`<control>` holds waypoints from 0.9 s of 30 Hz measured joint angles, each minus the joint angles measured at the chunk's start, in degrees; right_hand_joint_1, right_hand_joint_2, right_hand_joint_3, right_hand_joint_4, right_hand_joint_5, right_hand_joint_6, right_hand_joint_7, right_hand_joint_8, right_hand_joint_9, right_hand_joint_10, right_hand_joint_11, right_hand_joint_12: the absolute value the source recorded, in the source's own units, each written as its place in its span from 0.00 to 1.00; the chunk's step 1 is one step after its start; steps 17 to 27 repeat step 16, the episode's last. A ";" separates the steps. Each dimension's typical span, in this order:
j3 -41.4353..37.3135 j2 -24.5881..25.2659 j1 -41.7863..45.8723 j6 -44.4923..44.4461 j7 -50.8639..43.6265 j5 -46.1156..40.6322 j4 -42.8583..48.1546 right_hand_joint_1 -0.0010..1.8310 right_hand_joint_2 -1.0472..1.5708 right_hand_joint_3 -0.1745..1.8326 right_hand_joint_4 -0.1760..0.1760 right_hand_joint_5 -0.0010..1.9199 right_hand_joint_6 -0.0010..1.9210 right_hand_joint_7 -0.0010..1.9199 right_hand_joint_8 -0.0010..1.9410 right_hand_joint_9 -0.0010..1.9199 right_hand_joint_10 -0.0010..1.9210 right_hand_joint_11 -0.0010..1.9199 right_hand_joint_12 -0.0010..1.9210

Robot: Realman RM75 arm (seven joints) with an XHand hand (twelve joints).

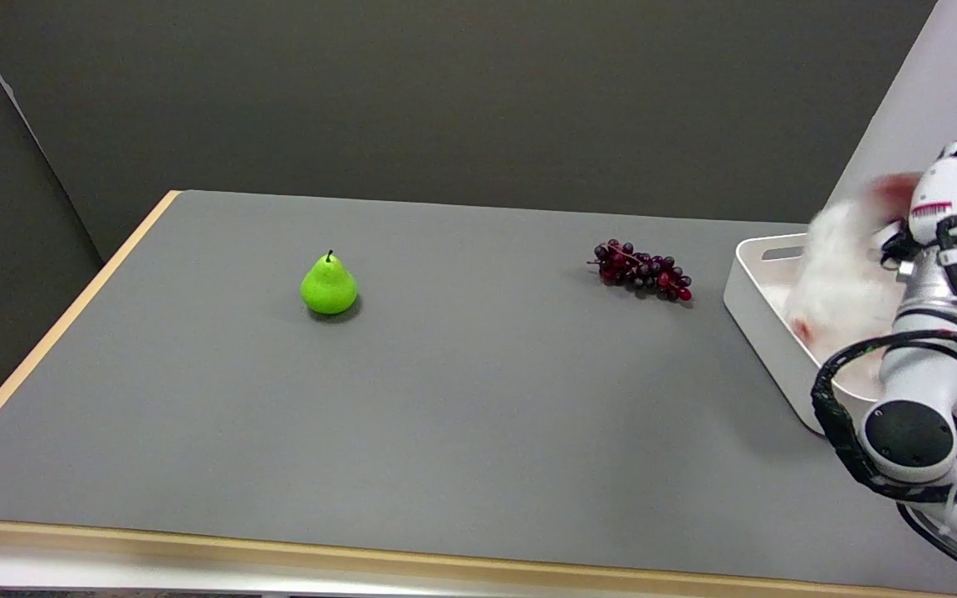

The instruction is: Place the plush toy into the white container.

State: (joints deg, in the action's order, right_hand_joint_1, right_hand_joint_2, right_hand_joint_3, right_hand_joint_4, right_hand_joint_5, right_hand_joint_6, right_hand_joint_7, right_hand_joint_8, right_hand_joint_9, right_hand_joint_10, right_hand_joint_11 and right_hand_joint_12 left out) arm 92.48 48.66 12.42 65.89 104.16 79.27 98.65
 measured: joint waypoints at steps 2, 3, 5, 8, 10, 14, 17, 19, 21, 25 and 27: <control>-0.30 0.10 0.98 0.19 0.57 -0.96 -0.32 0.26 0.61 0.55 0.57 0.02 0.07 0.02 0.06 0.00 0.22 0.02 0.53; -0.43 0.13 1.40 0.29 0.95 -1.44 -0.46 0.23 0.61 0.53 0.57 0.01 0.07 0.01 0.06 0.00 0.21 0.01 0.54; -0.68 0.19 2.27 0.52 1.83 -2.26 -0.73 0.18 0.59 0.51 0.53 0.00 0.00 0.00 0.00 0.00 0.06 0.00 0.48; -0.85 0.26 3.25 0.86 3.27 -2.58 -1.12 0.18 0.59 0.50 0.50 0.00 0.00 0.00 0.00 0.00 0.00 0.00 0.41; -0.89 0.28 3.71 1.09 4.35 -1.96 -1.40 0.18 0.61 0.48 0.49 0.00 0.00 0.00 0.00 0.00 0.00 0.00 0.38; -1.13 0.29 4.55 1.94 7.34 1.37 -1.99 0.20 0.64 0.44 0.47 0.00 0.00 0.00 0.00 0.00 0.00 0.00 0.35; -1.39 0.19 4.94 2.42 9.42 3.59 -2.24 0.19 0.62 0.51 0.46 0.00 0.00 0.00 0.00 0.00 0.01 0.00 0.35; -1.39 0.19 4.94 2.42 9.42 3.59 -2.24 0.19 0.62 0.51 0.46 0.00 0.00 0.00 0.00 0.00 0.01 0.00 0.35; -1.39 0.19 4.94 2.42 9.42 3.59 -2.24 0.19 0.62 0.51 0.46 0.00 0.00 0.00 0.00 0.00 0.01 0.00 0.35; -1.39 0.19 4.94 2.42 9.42 3.59 -2.24 0.19 0.62 0.51 0.46 0.00 0.00 0.00 0.00 0.00 0.01 0.00 0.35; -1.39 0.19 4.94 2.42 9.42 3.59 -2.24 0.19 0.62 0.51 0.46 0.00 0.00 0.00 0.00 0.00 0.01 0.00 0.35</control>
